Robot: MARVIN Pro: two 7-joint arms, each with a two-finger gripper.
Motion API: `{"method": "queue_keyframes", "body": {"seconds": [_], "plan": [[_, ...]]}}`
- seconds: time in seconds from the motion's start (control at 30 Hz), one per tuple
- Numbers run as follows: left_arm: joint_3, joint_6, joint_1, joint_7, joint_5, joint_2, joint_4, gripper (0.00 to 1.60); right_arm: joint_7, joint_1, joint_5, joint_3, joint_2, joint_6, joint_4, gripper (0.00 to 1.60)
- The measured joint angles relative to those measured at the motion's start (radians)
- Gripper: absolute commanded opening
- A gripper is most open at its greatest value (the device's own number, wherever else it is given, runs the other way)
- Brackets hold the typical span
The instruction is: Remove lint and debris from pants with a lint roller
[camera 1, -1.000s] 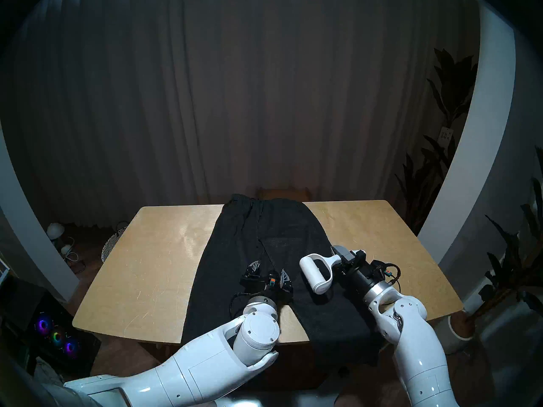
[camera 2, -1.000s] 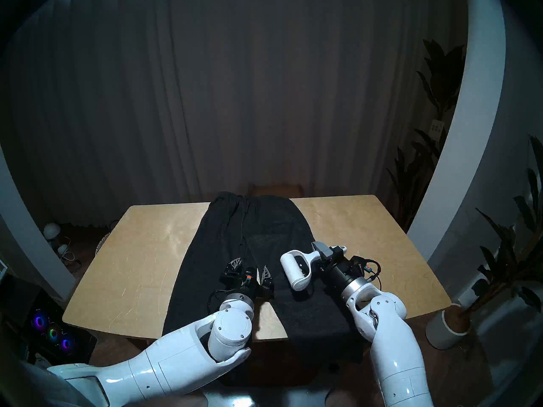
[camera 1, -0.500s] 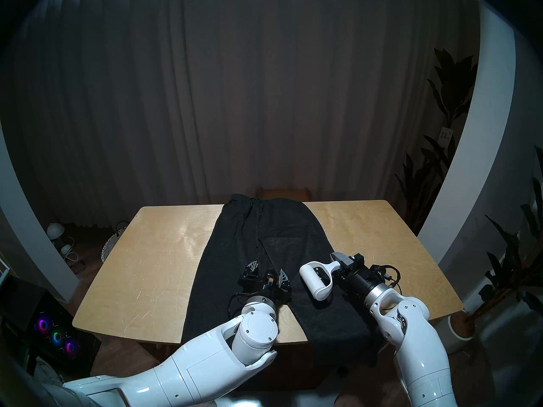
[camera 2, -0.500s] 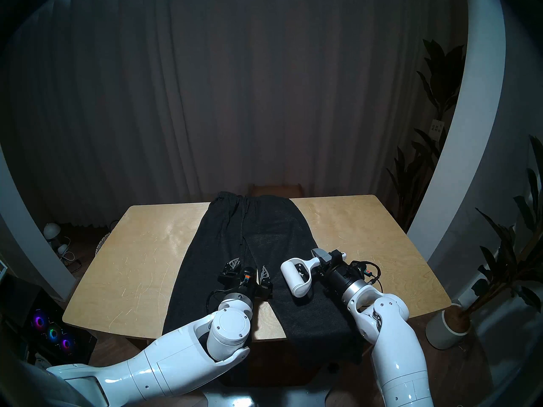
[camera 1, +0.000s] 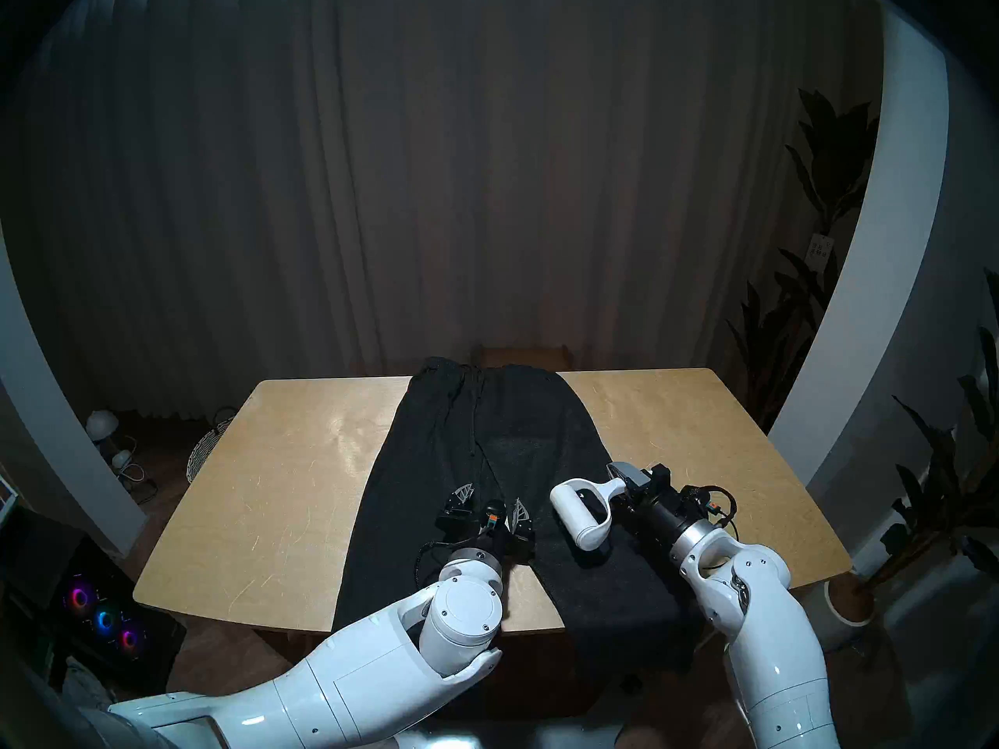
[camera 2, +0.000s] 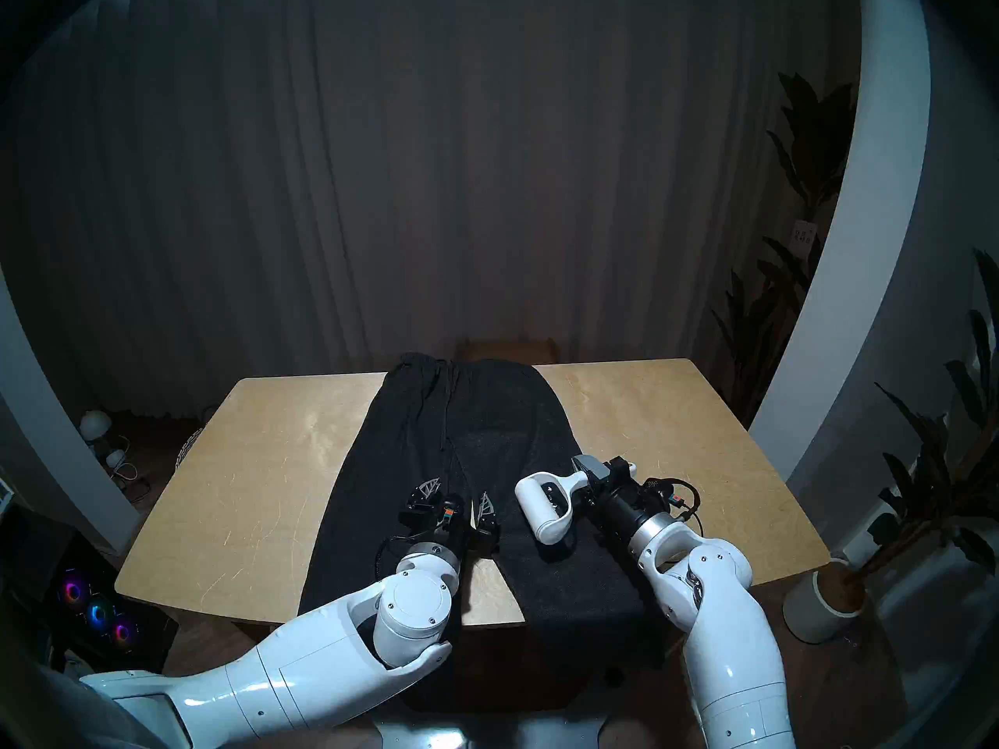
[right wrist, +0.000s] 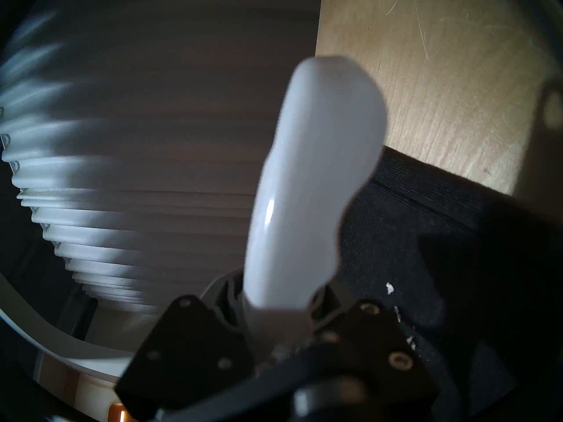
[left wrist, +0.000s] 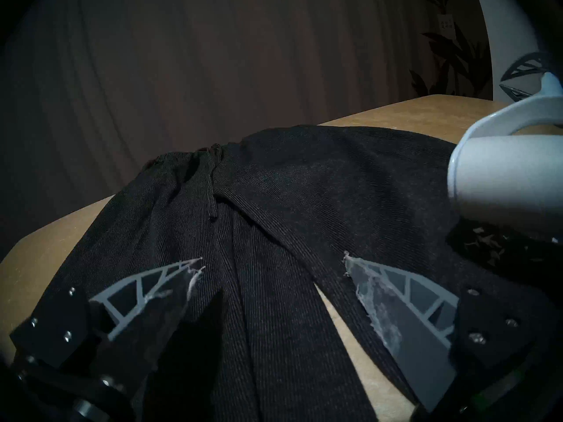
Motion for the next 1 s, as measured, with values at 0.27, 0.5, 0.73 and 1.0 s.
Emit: {"method": "queue_keyframes", "body": {"seconds": [0.27, 0.5, 0.73, 1.0], "plan": [[-0.009, -0.013, 0.010, -0.010, -0.008, 0.012, -0.011, 1.60, 0.001, 0.000, 0.000, 0.002, -0.002, 0.002, -0.001, 0.00], [-0.021, -0.040, 0.021, -0.016, -0.017, 0.021, -0.019, 1.60, 0.004, -0.002, 0.007, 0.002, -0.005, 0.014, -0.010, 0.00], [-0.033, -0.081, 0.032, -0.021, -0.023, 0.028, -0.024, 1.60, 0.014, -0.021, 0.015, 0.000, -0.006, 0.029, -0.031, 0.00], [-0.050, -0.137, 0.047, -0.041, -0.055, 0.036, -0.032, 1.60, 0.045, -0.009, 0.020, -0.010, 0.007, 0.062, 0.025, 0.00]]}}
